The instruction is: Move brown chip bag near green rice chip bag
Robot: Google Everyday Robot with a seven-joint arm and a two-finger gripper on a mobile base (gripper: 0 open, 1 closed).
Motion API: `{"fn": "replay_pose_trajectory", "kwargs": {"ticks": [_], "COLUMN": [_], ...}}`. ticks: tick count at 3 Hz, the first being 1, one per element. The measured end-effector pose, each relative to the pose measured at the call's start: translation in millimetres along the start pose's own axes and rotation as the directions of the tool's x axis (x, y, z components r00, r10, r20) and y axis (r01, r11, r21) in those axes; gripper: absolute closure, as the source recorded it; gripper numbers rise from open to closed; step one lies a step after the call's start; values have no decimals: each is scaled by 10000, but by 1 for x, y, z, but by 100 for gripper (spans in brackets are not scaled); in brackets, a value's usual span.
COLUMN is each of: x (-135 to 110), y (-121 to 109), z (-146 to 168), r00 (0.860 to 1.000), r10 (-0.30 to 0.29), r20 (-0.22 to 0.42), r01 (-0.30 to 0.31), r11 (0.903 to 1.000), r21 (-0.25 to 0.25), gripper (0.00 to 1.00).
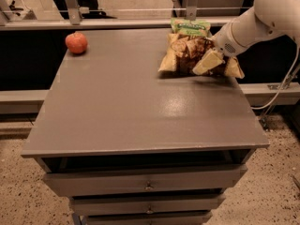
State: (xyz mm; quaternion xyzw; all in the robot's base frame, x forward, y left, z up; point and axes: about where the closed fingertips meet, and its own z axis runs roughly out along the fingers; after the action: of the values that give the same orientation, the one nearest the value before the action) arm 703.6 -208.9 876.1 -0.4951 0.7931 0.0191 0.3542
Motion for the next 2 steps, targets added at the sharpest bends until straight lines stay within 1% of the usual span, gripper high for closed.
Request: {"fn": "replay_pose_trajectory", "kwargs": {"ticks": [1,2], "x": [-2,-9], "y": [-1,-4], "z": [4,-2], "r00": [10000,9995], "r10": [-68,-152], "r20": [73,293], "r01": [69,153], "r11": [9999,9999], "r21": [-99,-57], "gripper": [0,0]}}
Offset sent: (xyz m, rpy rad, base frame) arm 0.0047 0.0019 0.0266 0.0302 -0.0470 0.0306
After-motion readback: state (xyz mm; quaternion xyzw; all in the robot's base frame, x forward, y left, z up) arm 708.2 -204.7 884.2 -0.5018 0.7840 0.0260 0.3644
